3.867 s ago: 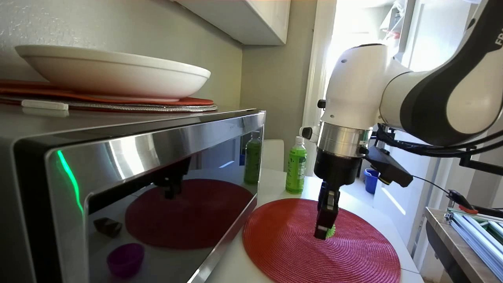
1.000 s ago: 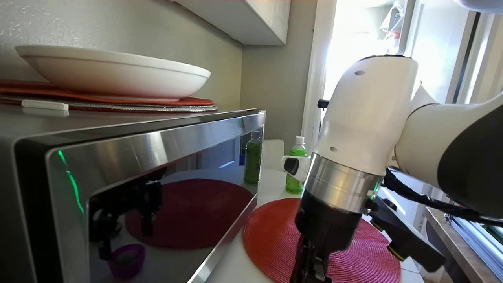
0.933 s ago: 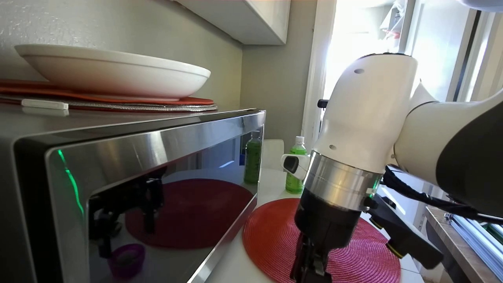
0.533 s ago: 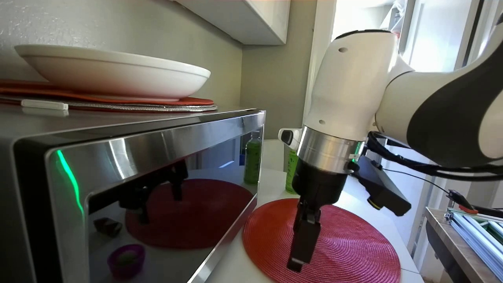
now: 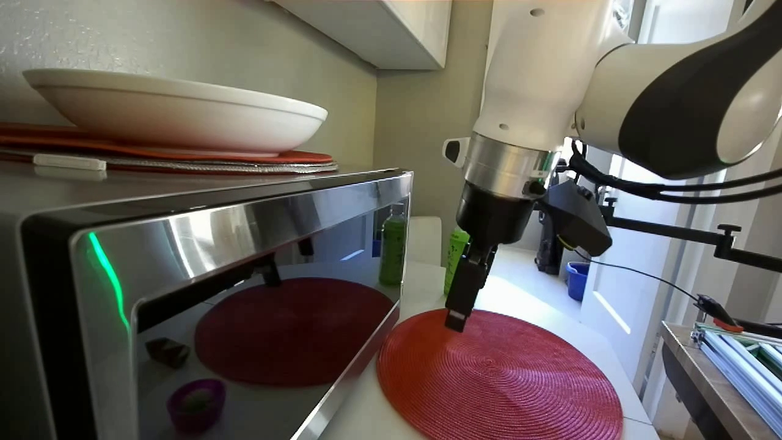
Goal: Put the green ball into the purple cup
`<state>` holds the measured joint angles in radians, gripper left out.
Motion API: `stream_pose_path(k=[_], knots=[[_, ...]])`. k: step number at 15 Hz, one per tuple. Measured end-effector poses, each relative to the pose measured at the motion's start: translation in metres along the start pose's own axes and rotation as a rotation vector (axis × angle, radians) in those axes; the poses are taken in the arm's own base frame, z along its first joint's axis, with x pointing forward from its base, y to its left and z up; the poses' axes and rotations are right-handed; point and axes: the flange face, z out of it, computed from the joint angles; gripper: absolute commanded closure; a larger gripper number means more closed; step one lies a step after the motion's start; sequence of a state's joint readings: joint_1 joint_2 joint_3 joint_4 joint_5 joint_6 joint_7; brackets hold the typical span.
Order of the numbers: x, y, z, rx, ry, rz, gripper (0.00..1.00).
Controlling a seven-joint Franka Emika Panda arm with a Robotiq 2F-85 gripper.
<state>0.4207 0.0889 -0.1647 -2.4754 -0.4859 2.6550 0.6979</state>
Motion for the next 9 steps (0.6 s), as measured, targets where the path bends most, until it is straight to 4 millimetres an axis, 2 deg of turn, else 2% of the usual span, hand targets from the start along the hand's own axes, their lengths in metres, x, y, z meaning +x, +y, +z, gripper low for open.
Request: stream_pose_path(k=[7, 9], knots=[[0.008, 0.059, -0.032, -0.042, -0.020, 0.142, 0.00], [0.005, 0.060, -0.034, -0.039, -0.021, 0.148, 0.00]])
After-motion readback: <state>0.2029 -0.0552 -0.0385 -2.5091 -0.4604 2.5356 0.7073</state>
